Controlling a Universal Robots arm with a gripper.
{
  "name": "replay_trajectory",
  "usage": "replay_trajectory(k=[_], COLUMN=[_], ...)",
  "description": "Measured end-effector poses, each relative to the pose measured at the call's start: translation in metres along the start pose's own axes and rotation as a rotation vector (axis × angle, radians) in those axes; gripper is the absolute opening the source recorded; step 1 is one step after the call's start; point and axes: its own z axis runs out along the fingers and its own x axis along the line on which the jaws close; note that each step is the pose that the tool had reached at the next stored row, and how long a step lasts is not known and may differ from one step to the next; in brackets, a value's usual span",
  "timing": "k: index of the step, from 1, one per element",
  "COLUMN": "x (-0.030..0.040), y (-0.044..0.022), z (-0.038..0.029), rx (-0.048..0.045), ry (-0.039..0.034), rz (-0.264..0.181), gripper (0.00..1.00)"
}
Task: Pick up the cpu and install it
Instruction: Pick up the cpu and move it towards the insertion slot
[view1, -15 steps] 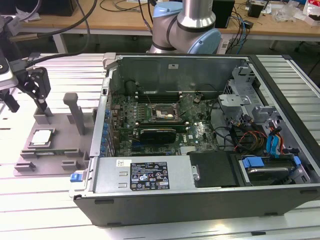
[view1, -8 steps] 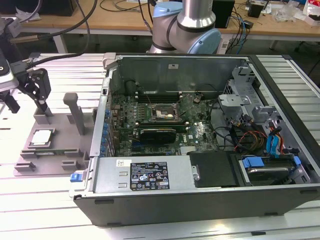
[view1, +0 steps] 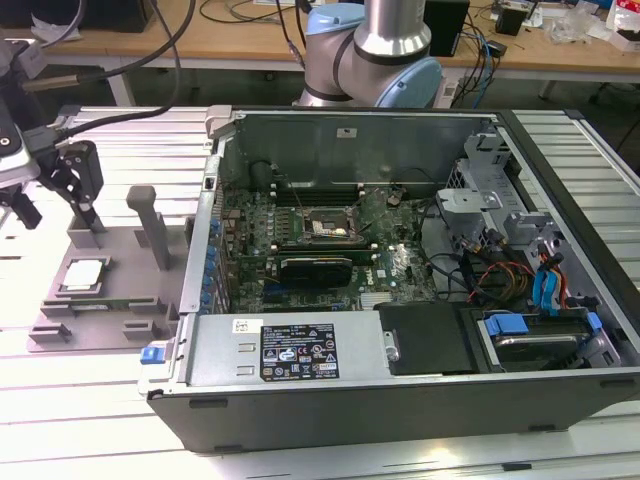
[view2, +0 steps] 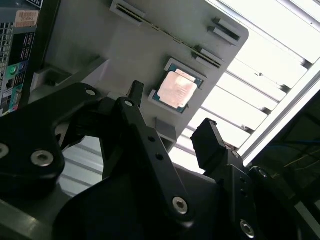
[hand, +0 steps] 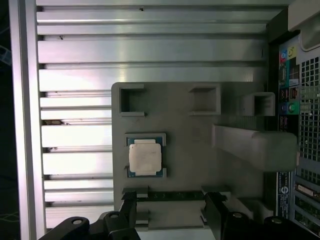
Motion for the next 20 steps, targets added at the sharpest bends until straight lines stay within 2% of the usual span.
replay_trajectory(k=[15, 18, 20], x=[0.0004, 0.0006, 0.0006], y=[0.0005, 0.0008, 0.0008], z=[0.0135, 0.0198, 0.0205], rx=[0.0, 0.0, 0.0], ry=[0.0001, 0.0, 0.0], rz=[0.0, 0.0, 0.0], gripper=[0.66, 0.66, 0.66])
